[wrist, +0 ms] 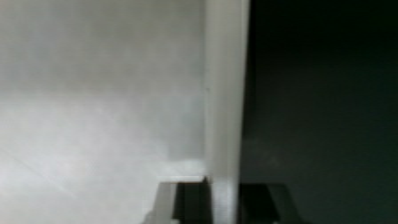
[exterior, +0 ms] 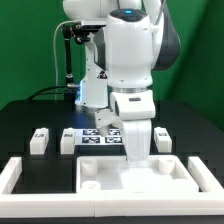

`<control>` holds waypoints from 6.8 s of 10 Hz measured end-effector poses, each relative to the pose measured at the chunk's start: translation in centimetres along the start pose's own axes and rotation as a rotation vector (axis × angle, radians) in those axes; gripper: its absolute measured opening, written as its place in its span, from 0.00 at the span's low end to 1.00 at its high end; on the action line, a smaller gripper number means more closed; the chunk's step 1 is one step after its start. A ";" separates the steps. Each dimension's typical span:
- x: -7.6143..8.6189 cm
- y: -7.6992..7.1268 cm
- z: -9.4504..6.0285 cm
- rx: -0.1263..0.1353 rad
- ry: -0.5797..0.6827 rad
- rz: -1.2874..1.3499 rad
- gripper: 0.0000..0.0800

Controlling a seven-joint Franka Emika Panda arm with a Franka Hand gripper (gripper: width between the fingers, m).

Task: Assemble desk

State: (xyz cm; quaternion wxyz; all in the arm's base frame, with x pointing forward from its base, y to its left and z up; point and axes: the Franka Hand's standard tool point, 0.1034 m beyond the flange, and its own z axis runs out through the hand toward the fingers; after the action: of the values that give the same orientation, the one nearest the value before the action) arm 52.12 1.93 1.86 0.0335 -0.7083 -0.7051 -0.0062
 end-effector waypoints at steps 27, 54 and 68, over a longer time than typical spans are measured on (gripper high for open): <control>5.3 -0.8 -3.8 -0.028 0.000 0.487 0.81; 10.5 -7.6 -0.6 0.637 -0.675 1.568 0.81; 11.3 -10.4 1.9 0.646 -0.695 1.567 0.65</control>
Offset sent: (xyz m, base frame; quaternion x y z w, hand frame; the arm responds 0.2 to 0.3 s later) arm 0.0232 0.0257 -0.0049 -0.0063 0.0193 -0.0116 0.9997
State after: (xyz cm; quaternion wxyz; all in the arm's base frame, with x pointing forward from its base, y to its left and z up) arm 41.74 13.36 0.98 0.0107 -0.9023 0.0394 0.4291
